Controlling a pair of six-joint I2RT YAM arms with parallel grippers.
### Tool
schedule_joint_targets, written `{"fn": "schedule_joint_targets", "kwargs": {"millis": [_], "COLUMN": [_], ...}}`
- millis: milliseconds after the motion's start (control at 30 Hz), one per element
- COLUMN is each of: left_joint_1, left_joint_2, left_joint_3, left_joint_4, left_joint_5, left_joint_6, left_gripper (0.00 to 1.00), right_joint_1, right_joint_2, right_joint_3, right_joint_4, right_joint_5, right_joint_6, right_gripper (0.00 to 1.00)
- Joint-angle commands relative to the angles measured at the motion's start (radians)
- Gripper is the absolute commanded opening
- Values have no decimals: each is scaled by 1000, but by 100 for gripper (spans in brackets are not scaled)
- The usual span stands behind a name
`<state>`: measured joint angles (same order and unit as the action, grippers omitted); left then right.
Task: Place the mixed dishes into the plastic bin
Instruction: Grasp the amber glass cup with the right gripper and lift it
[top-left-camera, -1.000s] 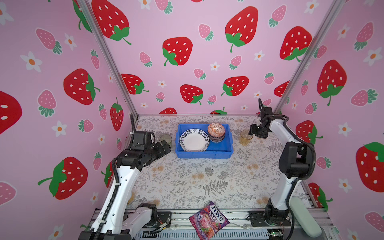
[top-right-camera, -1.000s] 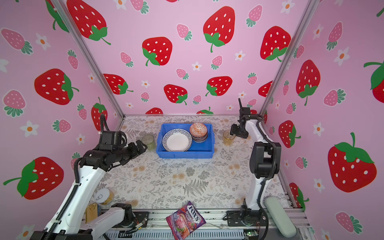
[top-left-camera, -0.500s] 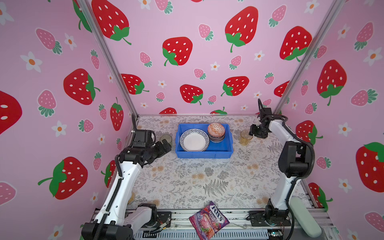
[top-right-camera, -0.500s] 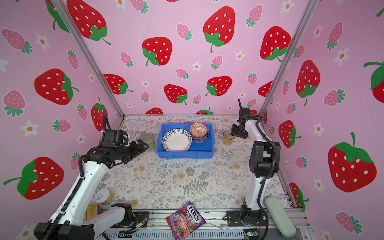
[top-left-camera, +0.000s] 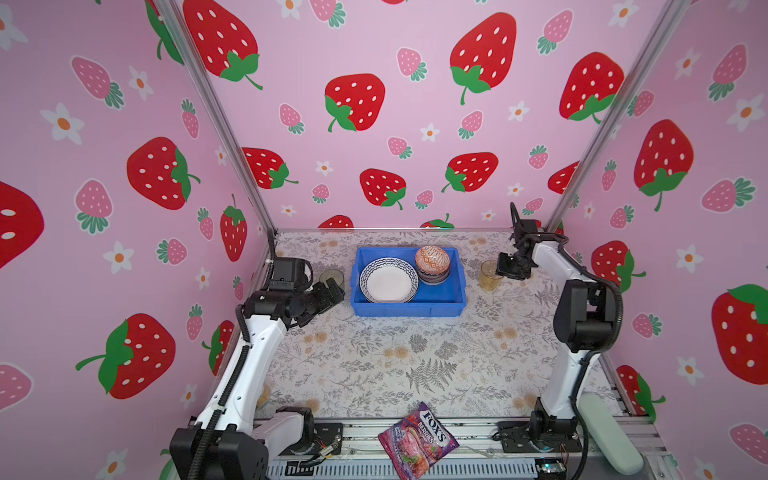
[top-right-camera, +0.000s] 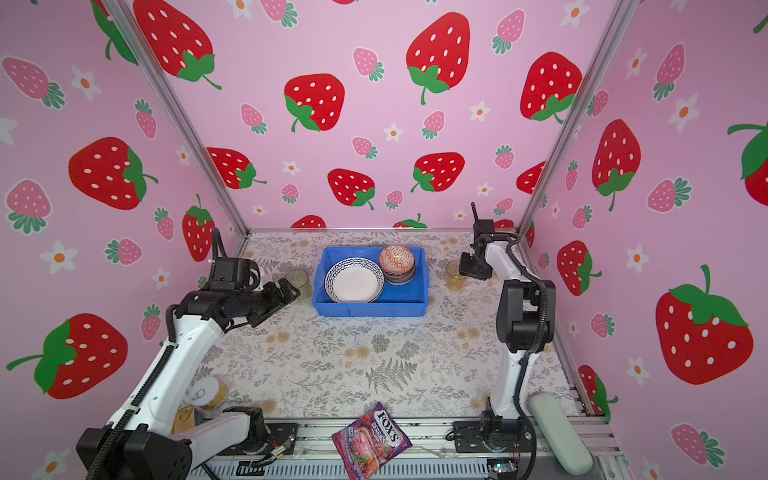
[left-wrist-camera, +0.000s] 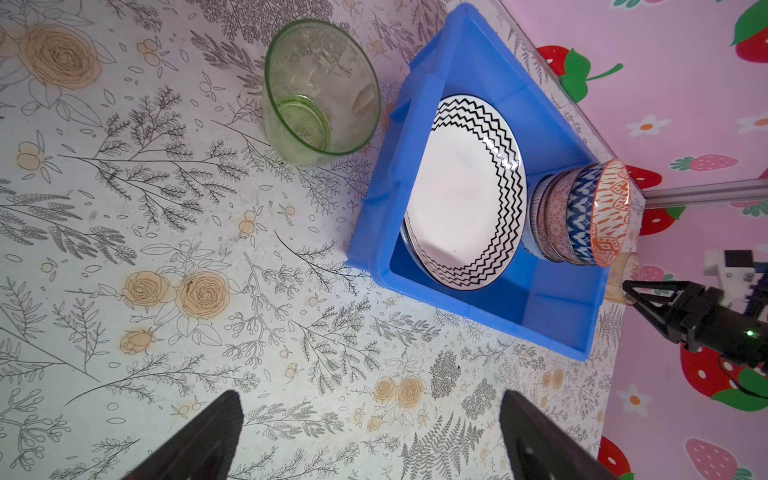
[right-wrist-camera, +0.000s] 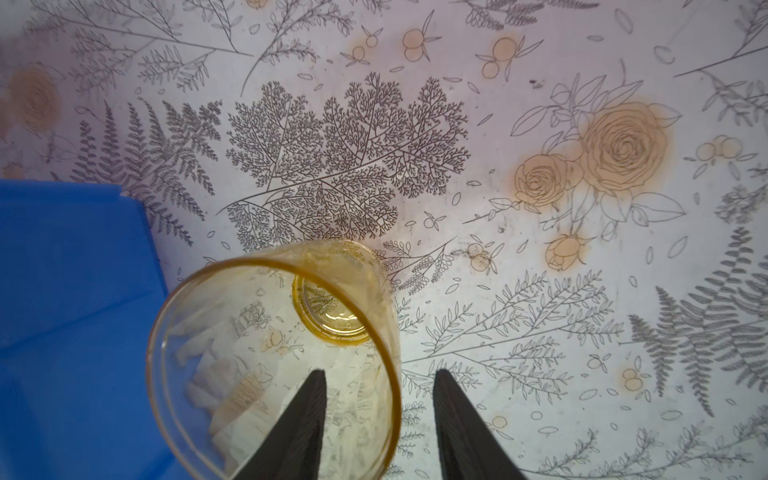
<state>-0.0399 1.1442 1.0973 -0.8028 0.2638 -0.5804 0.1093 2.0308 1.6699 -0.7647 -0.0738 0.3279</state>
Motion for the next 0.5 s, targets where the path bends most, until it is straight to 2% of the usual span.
{"fn": "schedule_joint_targets", "kwargs": {"millis": [0,200,467], "left_joint_1": [11,16,20], "left_joint_2": [-12,-17,-7], "left_joint_3": [-14,-20,-17], "left_joint_4": [15,14,17], "left_joint_5": [17,21,31], "left_joint_6": [4,0,-4], "left_gripper": [99,99,99], "right_joint_1": [7,8,10], "right_joint_2": [26,25,4], "right_joint_3": [22,25,19], "right_joint_4": [-13,-8,-9], "right_joint_5": [7,29,47], "right_joint_6": [-4,-3,-3], "right_gripper": [42,29,18]}}
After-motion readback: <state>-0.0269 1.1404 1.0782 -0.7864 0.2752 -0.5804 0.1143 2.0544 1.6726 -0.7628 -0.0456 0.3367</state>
